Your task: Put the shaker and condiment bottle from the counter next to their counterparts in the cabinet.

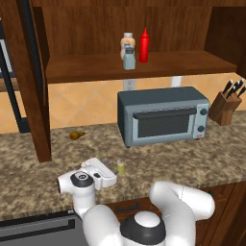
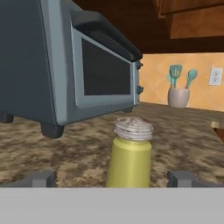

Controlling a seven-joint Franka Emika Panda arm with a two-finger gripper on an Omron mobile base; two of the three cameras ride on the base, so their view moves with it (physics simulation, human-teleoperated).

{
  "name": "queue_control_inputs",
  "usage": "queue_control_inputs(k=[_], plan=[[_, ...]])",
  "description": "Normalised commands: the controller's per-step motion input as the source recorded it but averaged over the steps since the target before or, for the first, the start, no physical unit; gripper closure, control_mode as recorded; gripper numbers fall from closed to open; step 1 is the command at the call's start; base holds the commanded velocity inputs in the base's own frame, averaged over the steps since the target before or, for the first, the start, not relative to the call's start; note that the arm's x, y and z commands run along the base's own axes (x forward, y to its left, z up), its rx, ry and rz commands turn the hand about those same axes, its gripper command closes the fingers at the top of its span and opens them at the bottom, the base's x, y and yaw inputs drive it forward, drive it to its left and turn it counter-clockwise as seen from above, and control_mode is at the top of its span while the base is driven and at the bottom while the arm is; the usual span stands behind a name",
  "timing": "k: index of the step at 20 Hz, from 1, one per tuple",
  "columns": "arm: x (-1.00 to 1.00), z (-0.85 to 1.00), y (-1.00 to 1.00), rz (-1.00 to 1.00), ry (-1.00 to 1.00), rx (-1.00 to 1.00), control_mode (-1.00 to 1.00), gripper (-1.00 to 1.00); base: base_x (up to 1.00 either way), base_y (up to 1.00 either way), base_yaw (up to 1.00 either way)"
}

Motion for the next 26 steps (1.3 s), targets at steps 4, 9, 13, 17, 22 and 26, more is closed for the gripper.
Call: queue_control_inputs(k=[4, 9, 13, 17, 22, 26], plan=[[0.06, -0.04, -0.09, 0.0, 0.0, 0.02, -1.0, -1.0, 0.0, 0.0, 0.0], [0.0, 0.0, -0.18, -0.05, 0.04, 0.04, -1.0, -1.0, 0.0, 0.0, 0.0], [0.0, 0.0, -0.12, -0.1, 0.06, 0.01, -1.0, -1.0, 0.0, 0.0, 0.0], [0.0, 0.0, -0.11, -0.11, 0.09, 0.01, -1.0, -1.0, 0.0, 0.0, 0.0], [0.12, 0.0, -0.19, -0.12, 0.11, 0.04, -1.0, -1.0, 0.0, 0.0, 0.0], [0.18, 0.0, -0.14, -0.11, 0.08, 0.02, -1.0, 1.0, 0.0, 0.0, 0.0]])
